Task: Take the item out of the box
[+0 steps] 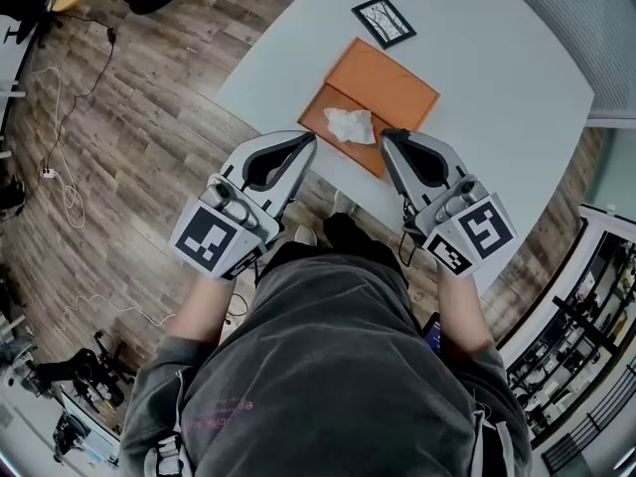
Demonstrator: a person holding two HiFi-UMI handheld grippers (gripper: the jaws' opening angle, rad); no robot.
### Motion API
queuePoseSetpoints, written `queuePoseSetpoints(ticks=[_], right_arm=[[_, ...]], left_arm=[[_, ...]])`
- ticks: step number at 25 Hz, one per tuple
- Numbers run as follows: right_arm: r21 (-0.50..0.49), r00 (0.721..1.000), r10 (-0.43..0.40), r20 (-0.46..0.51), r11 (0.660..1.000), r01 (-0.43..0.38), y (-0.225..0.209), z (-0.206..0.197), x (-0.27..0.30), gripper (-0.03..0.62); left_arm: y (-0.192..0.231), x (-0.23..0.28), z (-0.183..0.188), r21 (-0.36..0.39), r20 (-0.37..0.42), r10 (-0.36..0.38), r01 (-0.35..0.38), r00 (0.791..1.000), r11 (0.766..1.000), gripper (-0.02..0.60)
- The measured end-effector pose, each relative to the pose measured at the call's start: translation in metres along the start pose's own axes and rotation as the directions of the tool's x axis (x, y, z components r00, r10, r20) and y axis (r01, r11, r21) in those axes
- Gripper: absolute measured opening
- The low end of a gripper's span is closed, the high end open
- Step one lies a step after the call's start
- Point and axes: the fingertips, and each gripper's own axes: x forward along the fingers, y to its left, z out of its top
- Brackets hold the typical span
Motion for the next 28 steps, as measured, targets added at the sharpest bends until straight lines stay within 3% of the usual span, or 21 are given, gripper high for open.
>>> queuePoseSetpoints(ticks=[14,28], right_arm=[[0.028,0.999,0.007,-0.039,1.0,-0.005,-0.063,-0.023,0.008,0.005],[0.029,0.987,-0.086,-0.133,0.995,0.09,-0.074,-0.067,0.029,0.005]], left_arm=[[0.007,0.059,-0.02,0.032,-0.079,0.017,-0.014,0.997,0.999,0.012],[0.027,0.048,-0.057,-0.002,-0.138,-0.057,0.058,0.989,0.998,0.012]])
